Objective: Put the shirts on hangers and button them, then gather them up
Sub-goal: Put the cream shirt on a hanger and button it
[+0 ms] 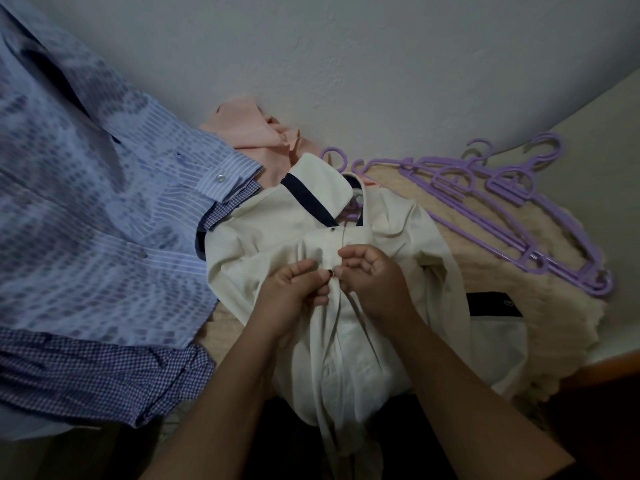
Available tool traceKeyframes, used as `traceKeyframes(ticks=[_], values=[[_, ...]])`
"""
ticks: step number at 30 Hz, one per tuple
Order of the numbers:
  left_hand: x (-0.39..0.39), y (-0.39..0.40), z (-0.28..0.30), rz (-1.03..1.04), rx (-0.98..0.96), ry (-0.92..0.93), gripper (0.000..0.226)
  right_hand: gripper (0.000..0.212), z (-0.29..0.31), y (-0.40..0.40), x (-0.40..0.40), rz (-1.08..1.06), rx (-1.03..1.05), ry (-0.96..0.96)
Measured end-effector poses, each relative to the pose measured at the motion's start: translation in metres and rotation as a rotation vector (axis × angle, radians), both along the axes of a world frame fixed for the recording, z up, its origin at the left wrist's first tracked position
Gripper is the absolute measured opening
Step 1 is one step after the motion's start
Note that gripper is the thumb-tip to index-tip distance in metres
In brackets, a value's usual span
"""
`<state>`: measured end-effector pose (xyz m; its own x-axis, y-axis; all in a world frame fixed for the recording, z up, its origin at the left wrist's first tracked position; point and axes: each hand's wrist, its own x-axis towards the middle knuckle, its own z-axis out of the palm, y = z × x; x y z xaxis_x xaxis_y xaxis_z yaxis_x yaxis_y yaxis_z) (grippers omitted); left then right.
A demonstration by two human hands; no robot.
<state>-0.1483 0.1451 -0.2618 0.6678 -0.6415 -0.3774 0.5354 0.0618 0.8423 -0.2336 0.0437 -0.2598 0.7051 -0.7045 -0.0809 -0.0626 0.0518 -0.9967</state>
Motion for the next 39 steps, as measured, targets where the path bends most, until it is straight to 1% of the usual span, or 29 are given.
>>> traceKeyframes(ticks=[1,2,5,6,7,9,11,13,14,17,20,22,25,29,34,36,39], values=[[-0.001,0.001,-0.003,0.017,0.005,-0.027,0.023,0.026,-0.001,-0.001,-0.001,0.0,-0.013,0.014],[-0.001,0.004,-0.006,0.042,0.046,-0.117,0.025,0.028,-0.003,-0.001,-0.002,-0.009,-0.039,0.036],[-0.004,0.017,-0.019,0.146,0.321,-0.66,0.031,0.039,-0.013,-0.006,-0.009,-0.099,-0.19,0.148],[-0.009,0.023,-0.021,0.196,0.389,-0.801,0.035,0.046,-0.016,-0.007,-0.012,-0.115,-0.201,0.18],[-0.015,0.028,-0.022,0.249,0.436,-0.892,0.041,0.053,-0.019,-0.007,-0.016,-0.115,-0.175,0.197],[-0.026,0.033,-0.022,0.331,0.478,-0.985,0.055,0.064,-0.023,-0.007,-0.022,-0.087,-0.089,0.212],[-0.031,0.035,-0.025,0.356,0.525,-1.008,0.071,0.068,-0.025,-0.007,-0.025,-0.051,-0.029,0.21],[-0.03,0.035,-0.024,0.366,0.565,-0.942,0.082,0.064,-0.021,-0.005,-0.026,-0.029,-0.008,0.202],[-0.028,0.035,-0.021,0.37,0.563,-0.901,0.082,0.061,-0.019,-0.005,-0.026,-0.037,0.0,0.191],[-0.019,0.033,-0.013,0.395,0.505,-0.823,0.068,0.055,-0.012,-0.011,-0.026,-0.093,0.021,0.144],[-0.008,0.027,0.0,0.464,0.418,-0.82,0.057,0.047,0.002,-0.02,-0.025,-0.096,0.05,0.067],[-0.004,0.022,0.007,0.46,0.382,-0.865,0.052,0.05,0.008,-0.023,-0.023,-0.053,0.141,0.004],[0.004,0.015,0.014,0.449,0.349,-0.937,0.05,0.052,0.019,-0.029,-0.018,-0.086,0.103,0.061],[0.03,0.005,0.025,0.446,0.321,-0.983,0.051,0.041,0.035,-0.053,-0.008,-0.207,0.058,0.0],[0.072,-0.025,0.035,0.406,0.342,-1.141,0.047,0.034,0.053,-0.093,0.027,-0.299,0.122,-0.138],[0.091,-0.039,0.034,0.363,0.364,-1.163,0.049,0.032,0.053,-0.11,0.039,-0.333,0.104,-0.163],[0.11,-0.054,0.023,0.214,0.404,-1.177,0.052,0.031,0.046,-0.127,0.053,-0.322,0.075,-0.148]])
